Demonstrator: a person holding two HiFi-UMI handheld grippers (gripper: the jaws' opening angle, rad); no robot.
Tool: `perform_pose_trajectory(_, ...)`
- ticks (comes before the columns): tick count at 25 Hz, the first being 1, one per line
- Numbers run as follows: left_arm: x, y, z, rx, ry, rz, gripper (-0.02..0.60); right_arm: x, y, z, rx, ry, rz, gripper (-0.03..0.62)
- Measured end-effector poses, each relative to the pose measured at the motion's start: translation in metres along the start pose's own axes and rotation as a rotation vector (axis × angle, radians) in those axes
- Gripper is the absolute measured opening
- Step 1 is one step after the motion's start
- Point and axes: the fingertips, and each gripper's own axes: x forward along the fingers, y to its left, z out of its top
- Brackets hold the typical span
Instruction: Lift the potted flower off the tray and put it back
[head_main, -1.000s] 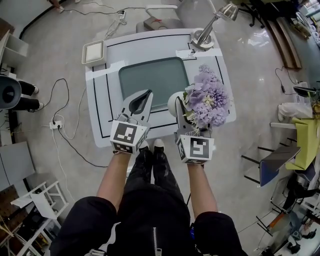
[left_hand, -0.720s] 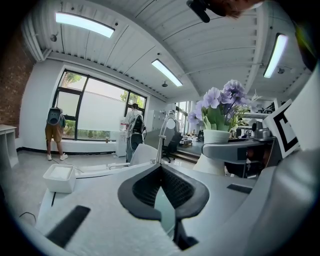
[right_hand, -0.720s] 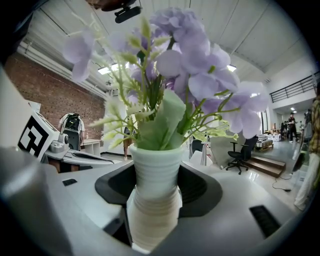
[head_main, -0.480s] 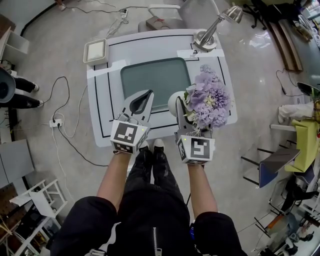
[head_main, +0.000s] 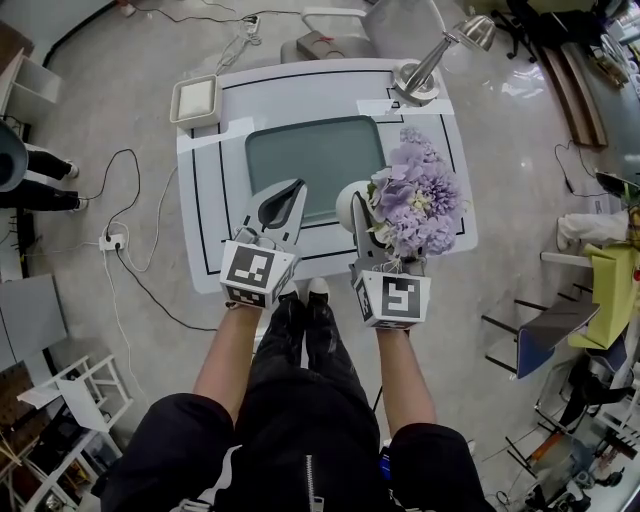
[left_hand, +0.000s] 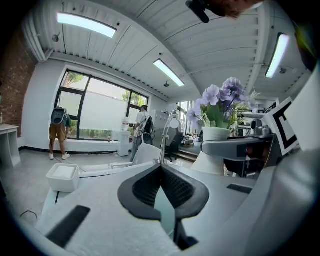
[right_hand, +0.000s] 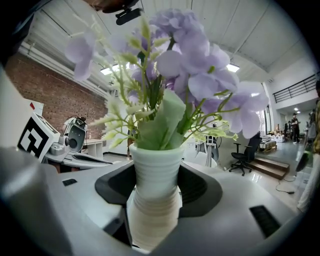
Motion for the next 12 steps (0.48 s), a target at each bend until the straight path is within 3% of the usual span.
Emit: perform_pose_trajectory(12, -0.035, 0.054, -0.016, -0.019, 0.022, 0.134, 0.005, 0.056, 0.028, 0.002, -0.033, -0.011, 0.105, 0.245)
